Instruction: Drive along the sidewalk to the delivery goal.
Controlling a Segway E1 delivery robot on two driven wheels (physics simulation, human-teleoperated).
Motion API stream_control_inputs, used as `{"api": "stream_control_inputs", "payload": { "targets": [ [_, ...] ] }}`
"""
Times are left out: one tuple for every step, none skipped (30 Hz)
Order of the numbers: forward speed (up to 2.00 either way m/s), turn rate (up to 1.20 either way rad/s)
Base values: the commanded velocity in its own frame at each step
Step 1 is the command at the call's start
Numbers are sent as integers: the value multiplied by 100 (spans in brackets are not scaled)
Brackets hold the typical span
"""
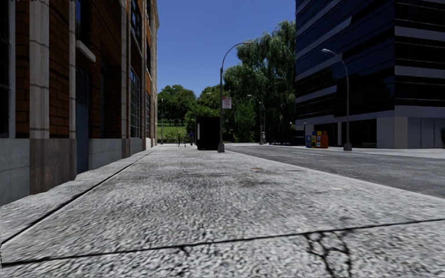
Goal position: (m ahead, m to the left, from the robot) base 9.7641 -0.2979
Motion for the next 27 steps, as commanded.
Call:
{"api": "stream_control_inputs", "payload": {
  "targets": [
    [200,0],
    [200,0],
    [200,0],
    [200,0],
    [200,0],
    [200,0],
    [200,0],
    [200,0],
    [200,0],
    [200,0],
    [200,0],
    [200,0],
    [200,0],
    [200,0],
    [200,0],
    [200,0],
    [200,0],
    [200,0],
    [200,0],
    [200,0],
    [200,0],
    [200,0],
    [200,0],
    [200,0],
    [200,0],
    [200,0],
    [200,0]
  ]
}}
